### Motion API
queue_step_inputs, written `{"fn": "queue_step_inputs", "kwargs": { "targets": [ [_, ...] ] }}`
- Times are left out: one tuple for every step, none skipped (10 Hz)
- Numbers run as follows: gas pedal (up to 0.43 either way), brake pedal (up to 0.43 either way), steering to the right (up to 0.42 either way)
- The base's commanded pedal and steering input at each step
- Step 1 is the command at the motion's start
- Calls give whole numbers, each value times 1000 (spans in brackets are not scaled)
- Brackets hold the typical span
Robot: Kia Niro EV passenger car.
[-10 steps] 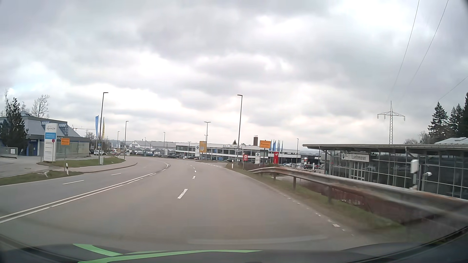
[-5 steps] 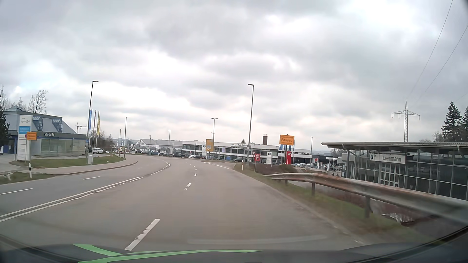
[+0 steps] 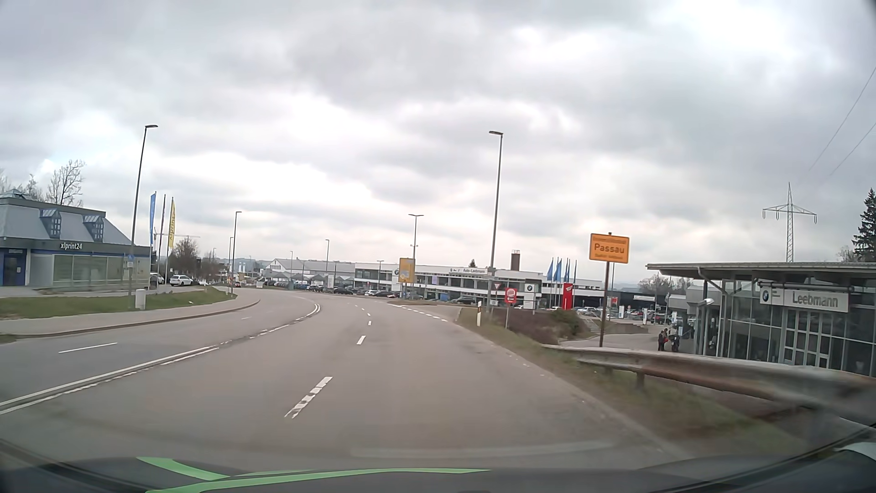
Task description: Follow the waypoints while adhering to traffic rules and regulations
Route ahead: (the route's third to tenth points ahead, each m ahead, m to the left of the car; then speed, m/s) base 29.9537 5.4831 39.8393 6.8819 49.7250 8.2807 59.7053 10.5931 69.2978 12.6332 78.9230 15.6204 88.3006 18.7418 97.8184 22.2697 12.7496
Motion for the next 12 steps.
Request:
{"fn": "queue_step_inputs", "kwargs": {
  "targets": [
    [39, 0, -20],
    [39, 0, -20],
    [39, 0, -20],
    [39, 0, -20],
    [39, 0, -20],
    [39, 0, -19],
    [39, 0, -19],
    [39, 0, -19],
    [39, 0, -18],
    [39, 0, -17],
    [39, 0, -17],
    [47, 0, -17]
  ]
}}
